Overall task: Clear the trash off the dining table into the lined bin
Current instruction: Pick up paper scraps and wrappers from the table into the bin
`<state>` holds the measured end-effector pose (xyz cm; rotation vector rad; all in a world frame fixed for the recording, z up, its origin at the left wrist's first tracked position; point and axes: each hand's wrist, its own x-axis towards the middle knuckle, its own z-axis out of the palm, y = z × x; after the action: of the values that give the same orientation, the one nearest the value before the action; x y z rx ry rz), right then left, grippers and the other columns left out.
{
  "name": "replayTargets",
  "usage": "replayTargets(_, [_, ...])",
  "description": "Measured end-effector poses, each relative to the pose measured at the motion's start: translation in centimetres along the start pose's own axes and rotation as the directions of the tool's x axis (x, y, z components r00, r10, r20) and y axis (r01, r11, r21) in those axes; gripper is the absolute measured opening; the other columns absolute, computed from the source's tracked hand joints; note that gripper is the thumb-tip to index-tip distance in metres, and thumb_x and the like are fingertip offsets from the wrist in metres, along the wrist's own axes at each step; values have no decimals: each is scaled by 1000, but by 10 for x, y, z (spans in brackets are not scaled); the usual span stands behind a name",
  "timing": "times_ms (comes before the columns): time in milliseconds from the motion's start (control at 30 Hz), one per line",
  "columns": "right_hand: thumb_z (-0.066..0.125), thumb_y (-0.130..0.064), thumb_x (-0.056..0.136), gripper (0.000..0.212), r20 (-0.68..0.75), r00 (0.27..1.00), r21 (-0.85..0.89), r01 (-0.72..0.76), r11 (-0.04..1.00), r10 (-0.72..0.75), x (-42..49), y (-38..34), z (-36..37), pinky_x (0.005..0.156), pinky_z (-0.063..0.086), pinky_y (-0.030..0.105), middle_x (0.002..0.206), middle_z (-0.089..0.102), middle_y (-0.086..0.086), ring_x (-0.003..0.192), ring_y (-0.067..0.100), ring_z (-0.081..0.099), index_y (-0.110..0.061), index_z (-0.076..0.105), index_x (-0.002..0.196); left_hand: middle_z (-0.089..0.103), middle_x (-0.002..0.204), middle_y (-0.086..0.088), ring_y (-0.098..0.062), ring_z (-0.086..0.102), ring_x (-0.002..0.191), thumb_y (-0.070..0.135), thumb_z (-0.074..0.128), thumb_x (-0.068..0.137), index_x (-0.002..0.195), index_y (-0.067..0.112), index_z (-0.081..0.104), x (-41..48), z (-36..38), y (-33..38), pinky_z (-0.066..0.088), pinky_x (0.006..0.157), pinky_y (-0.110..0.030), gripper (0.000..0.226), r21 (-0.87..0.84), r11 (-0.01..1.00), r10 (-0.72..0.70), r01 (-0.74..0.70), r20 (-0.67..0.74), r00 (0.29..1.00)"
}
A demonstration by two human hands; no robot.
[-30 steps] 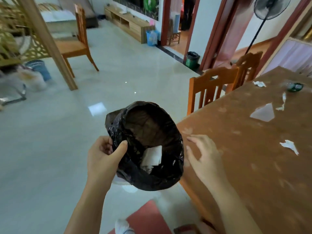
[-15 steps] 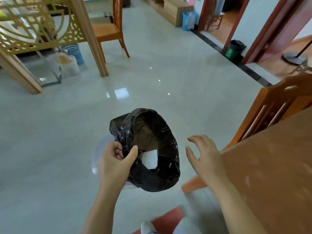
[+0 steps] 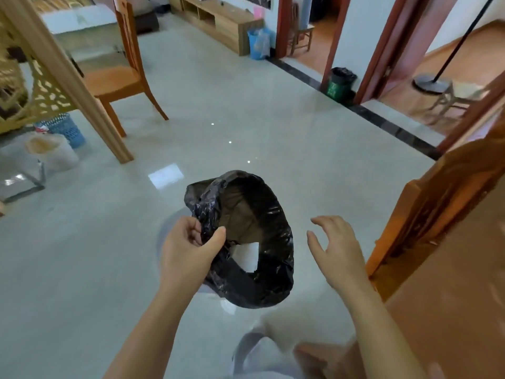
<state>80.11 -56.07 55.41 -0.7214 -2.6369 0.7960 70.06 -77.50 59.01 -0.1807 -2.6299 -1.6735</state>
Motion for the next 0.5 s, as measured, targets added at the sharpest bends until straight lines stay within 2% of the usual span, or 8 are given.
replayTargets(167, [53,-23,87,26,-137,987,-17,-82,996,79,63,28,-32,89,32,24,116,59,6,108,21,49,-14,57,111,34,53,9,-5,33,45,26,72,71,66,16,40,66,66,42,30,50,-29,34,6,992,125,-127,105,986])
replayTargets(267, [54,-22,86,26,-205,966,5,-163,987,160,78,47,-48,91,32,25,115,60,5,109,20,49,-15,57,111,38,47,12,-4,34,45,26,71,70,66,16,39,91,105,63,32,46,-17,34,-20,978,208,-208,178,962])
replayTargets(333, [54,-22,86,26,-260,940,20,-224,974,221,83,60,-59,92,37,30,114,60,4,108,20,49,-15,58,110,37,50,11,-3,34,45,25,71,70,64,18,39,109,132,78,32,46,-15,34,-40,970,243,-240,223,944])
replayTargets(367, [55,-21,86,25,-291,922,29,-259,965,256,86,67,-65,92,39,33,113,60,5,107,21,49,-15,58,110,37,53,10,-3,35,45,25,72,71,64,17,40,119,146,87,32,48,-17,34,-54,967,255,-250,253,933])
replayTargets(433, [56,-19,85,25,-357,881,47,-315,948,311,92,79,-77,93,40,35,111,61,6,106,21,51,-14,59,109,41,57,2,-5,38,49,30,73,68,67,11,44,138,176,104,37,53,-32,34,-95,961,275,-259,318,907])
replayTargets(500, [57,-17,84,23,-429,832,54,-365,930,351,100,90,-90,92,42,34,109,62,6,105,21,52,-13,60,107,46,62,-5,-17,46,58,38,68,63,72,8,48,157,206,123,43,58,-46,38,-146,958,285,-248,364,887])
